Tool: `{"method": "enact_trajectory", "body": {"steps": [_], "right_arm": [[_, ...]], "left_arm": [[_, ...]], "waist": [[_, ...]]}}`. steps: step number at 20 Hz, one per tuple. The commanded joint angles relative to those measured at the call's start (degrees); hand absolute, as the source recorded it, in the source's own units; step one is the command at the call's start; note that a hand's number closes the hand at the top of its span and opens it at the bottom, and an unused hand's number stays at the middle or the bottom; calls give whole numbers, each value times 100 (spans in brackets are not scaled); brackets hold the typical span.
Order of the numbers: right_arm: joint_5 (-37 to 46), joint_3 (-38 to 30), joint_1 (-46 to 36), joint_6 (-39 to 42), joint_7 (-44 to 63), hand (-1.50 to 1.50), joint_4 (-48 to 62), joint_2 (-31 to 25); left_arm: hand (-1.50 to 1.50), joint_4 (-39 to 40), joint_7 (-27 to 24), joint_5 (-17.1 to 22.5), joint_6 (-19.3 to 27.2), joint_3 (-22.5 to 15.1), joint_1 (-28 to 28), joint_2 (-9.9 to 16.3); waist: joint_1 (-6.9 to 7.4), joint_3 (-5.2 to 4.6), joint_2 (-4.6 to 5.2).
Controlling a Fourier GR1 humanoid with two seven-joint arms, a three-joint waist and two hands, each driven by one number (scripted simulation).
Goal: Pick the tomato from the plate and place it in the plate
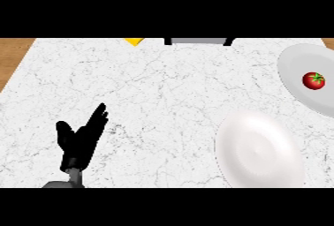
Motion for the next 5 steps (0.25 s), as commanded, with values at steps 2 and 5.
{"method": "enact_trajectory", "body": {"steps": [2, 5], "right_arm": [[104, 131, 634, 245, -947, -150, 12, 236], [81, 156, 487, 177, -756, -150, -10, 136]], "left_arm": [[0, 282, 58, -1, 19, 55, -46, -20], [0, 148, 43, -5, -30, 25, 126, 5]], "waist": [[-79, -20, 12], [-45, -33, -14]]}}
